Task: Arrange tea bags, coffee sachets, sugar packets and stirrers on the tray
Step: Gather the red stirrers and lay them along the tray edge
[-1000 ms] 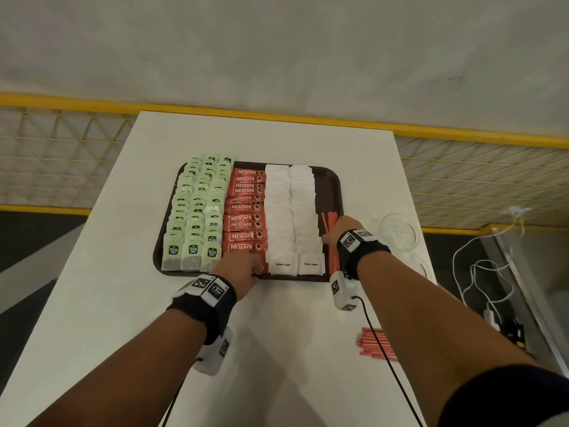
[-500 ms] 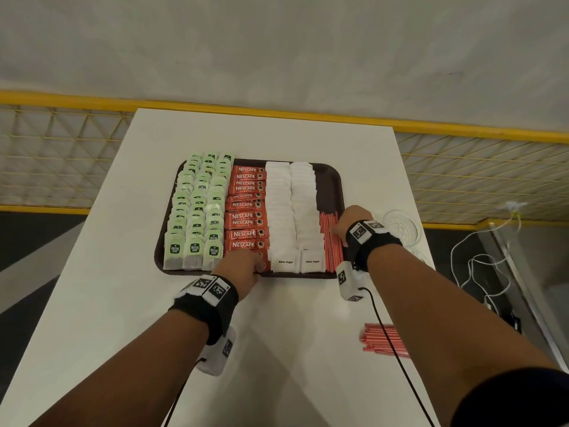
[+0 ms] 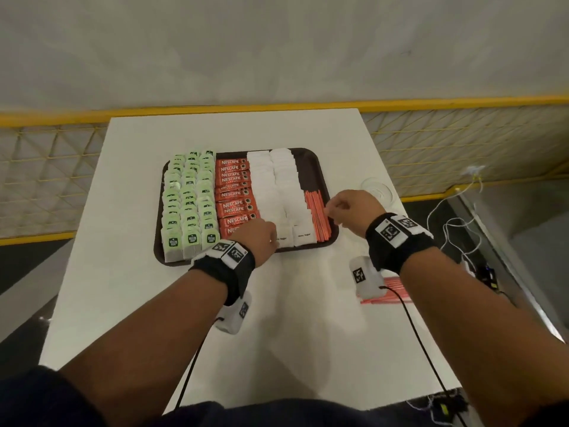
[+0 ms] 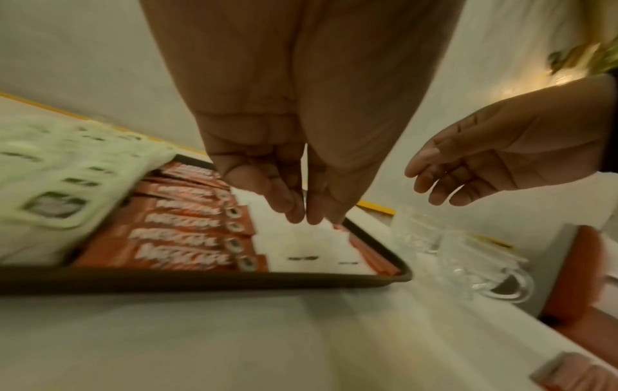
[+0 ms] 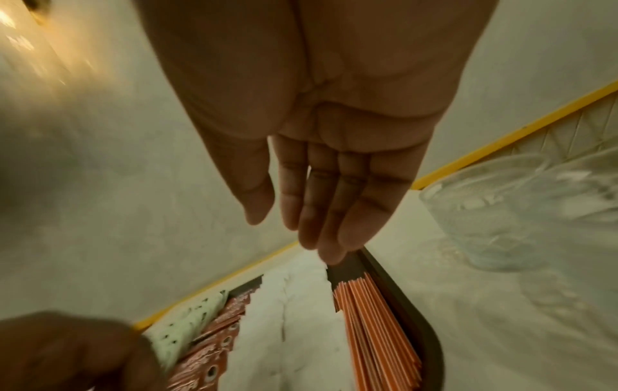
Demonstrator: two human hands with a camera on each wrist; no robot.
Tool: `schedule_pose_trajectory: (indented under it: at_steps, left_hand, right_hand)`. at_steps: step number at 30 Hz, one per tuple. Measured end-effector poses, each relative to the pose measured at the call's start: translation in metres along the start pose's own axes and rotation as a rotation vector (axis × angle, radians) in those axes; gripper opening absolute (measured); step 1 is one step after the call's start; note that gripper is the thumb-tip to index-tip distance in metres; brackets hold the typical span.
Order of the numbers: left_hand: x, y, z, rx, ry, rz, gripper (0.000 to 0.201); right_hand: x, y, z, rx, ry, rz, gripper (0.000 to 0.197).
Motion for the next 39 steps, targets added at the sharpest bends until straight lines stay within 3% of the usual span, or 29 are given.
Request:
schedule_pose_trajectory:
  at_steps: [5,12,17,22,26,30,32,36,39]
  left_hand:
    - [0.074,-0.005,-0.003,0.007,0.211,-0.026,0.02]
    - [0.15,0.038,-0.007,-0.117,0.353,-0.014,0.031]
    - [0.181,0.086,0.004,-0.213,0.304,0.054,0.045]
    - [0.211,0.129,0.012,-0.224,0.235,0.177,0.062]
    - [0.221,0.148,0.016,-0.137,0.164,0.324,0.052]
    - [0.226,0.146,0.023,-0.055,0.13,0.346,0.028]
    - [0.226,0.145,0.026,-0.052,0.135,0.32,0.024]
    - [0.225,0.145,0.029,-0.068,0.134,0.318,0.018]
    - [0.227,0.147,0.028,-0.074,0.128,0.33,0.016]
  right_hand:
    - [0.025,-0.014,-0.082,-0.011,-0.029,0.084,0.009]
    - [0.139,0.006,-0.112,-0.157,0.116,-0.259,0.013]
    - [0.183,0.016,-0.103,-0.128,0.099,-0.376,0.022]
    - [0.204,0.031,-0.091,-0.153,0.031,-0.493,0.053]
    - [0.208,0.035,-0.083,-0.192,-0.014,-0.488,0.045]
    - [0.201,0.034,-0.08,-0.2,-0.107,-0.542,0.035]
    - [0.2,0.037,-0.078,-0.237,-0.122,-0.555,0.038]
    - [0.195,0.041,-0.074,-0.231,-0.15,-0.592,0.014]
    - [0.195,0.045,-0.072,-0.258,-0.138,-0.622,0.017]
Point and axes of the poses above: each hand's wrist, its own z-axis towards the middle knuckle, its own y-axis out of the palm, x = y × z, the point moved 10 cm from there along z, towards the middle knuckle
